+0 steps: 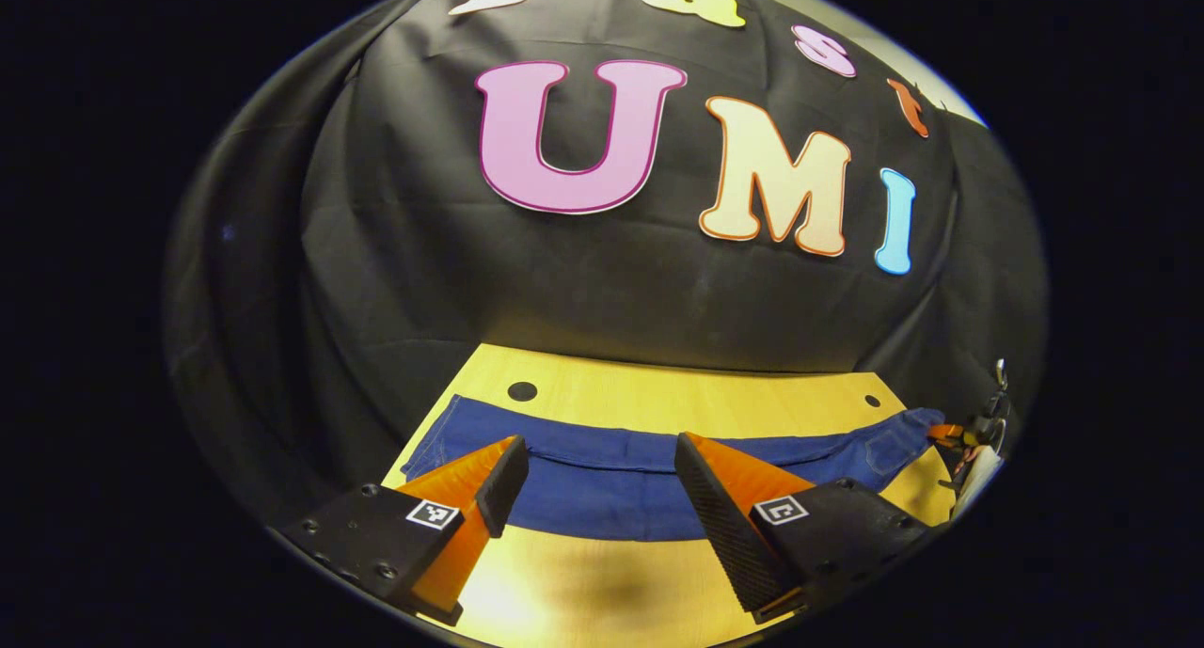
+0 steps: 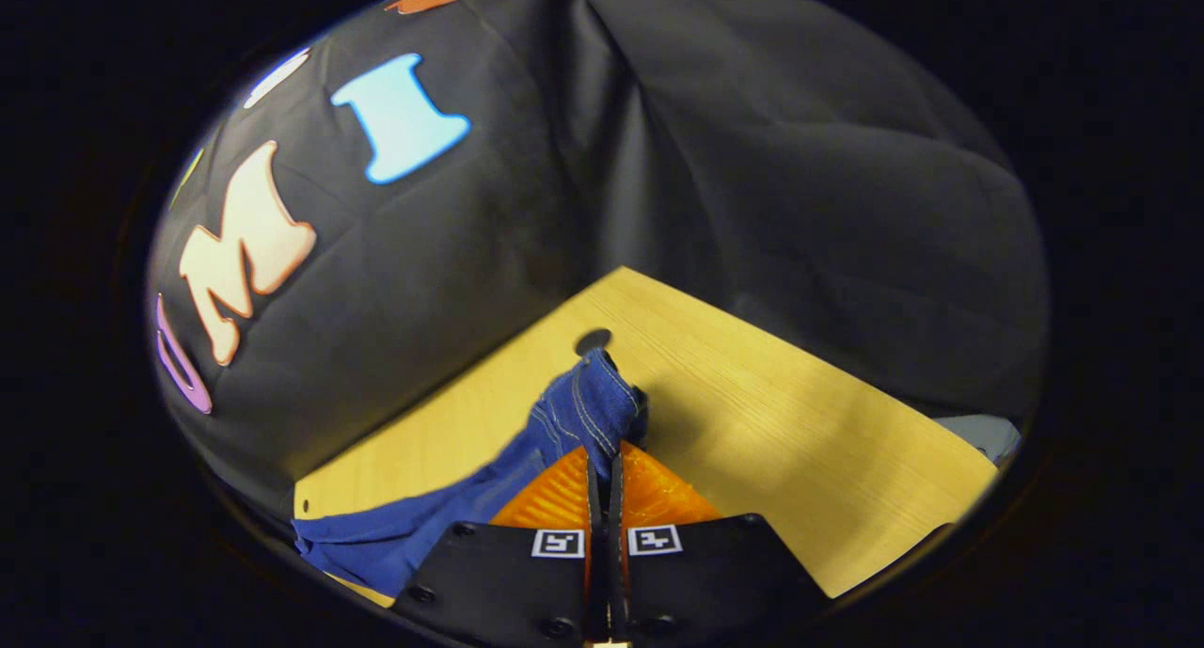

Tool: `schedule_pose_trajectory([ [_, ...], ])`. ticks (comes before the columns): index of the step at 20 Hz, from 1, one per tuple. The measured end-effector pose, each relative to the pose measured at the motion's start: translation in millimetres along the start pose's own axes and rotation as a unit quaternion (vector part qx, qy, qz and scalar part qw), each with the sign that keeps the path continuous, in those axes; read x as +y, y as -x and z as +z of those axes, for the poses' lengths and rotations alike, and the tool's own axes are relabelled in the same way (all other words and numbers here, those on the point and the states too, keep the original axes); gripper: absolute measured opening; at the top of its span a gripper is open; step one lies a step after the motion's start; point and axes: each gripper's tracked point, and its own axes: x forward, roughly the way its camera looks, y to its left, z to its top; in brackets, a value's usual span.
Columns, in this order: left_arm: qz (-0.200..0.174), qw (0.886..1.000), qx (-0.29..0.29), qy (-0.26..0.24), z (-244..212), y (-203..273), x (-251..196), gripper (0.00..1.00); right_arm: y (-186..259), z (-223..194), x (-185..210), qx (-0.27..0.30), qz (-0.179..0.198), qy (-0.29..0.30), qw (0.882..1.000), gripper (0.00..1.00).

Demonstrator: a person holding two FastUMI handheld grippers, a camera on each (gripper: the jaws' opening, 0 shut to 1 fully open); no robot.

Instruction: Grasp the waist and the cuffs of the jeans and fold them to make the two legs overlap; first hold the waist and fold one-third of the jeans toward the cuffs, then hold the cuffs and fold the remaining one-third in the same direction to finish folding.

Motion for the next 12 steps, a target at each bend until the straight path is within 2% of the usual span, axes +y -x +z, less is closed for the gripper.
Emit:
schedule_pose_trajectory([
  [4,-0.007,1.0,0.011,-0.006,-0.3,0.3,0.3,0.98,40.6,13.9,62.6,-0.041,0.056,0.031,0.997,0.0],
  [6,-0.014,1.0,0.011,-0.005,0.0,-0.2,0.7,0.98,63.4,9.7,96.9,-0.054,0.08,0.05,0.994,0.03],
  [12,-0.021,0.999,0.028,-0.011,-3.7,-5.5,2.3,0.98,80.5,-18.9,208.6,-0.061,0.144,0.093,0.983,0.03],
])
